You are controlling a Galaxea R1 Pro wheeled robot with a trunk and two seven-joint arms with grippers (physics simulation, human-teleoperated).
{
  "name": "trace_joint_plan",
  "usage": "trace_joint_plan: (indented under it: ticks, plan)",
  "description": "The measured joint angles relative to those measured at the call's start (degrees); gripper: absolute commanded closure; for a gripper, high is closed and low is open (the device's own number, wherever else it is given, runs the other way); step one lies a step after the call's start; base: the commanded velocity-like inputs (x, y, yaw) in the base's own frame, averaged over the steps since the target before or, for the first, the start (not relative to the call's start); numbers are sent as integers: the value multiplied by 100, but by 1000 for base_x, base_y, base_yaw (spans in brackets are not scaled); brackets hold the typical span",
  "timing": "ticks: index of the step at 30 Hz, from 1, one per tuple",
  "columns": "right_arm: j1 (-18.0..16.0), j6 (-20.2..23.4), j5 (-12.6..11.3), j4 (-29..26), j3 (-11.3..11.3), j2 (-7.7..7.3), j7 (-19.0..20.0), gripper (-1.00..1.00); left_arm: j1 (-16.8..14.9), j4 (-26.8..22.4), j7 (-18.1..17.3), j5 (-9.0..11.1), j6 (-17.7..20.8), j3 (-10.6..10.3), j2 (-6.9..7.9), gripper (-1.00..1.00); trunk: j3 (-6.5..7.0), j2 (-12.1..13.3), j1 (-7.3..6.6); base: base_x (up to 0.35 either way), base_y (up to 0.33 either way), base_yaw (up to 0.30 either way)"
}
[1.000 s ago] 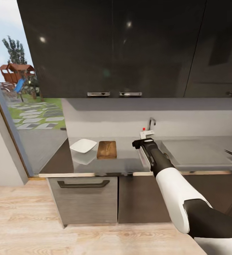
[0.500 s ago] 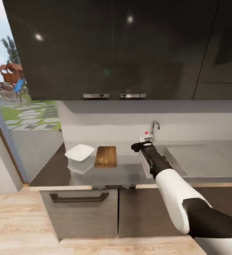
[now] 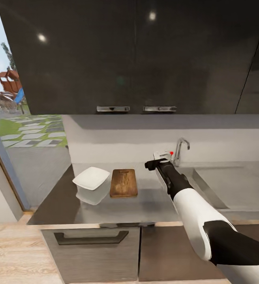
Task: In the kitchen, take the Vidalia onion out of the sink, dice it on the chopping board with the paring knife, put the diced onion into the bowl on the countertop, then place both the paring knife and the chopping board into the sink.
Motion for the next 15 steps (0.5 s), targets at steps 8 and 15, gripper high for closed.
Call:
trace_joint_plan:
  ticks: [8, 15]
  plan:
    - [0, -11, 0, 3, -3, 0, 3, -100, 0, 0, 0, 0, -1, -2, 0, -100, 0, 0, 0, 279, 184, 0]
    - [0, -26, 0, 22, 0, 0, 22, -100, 0, 0, 2, 0, -1, 0, 0, -100, 0, 0, 0, 278, 178, 0]
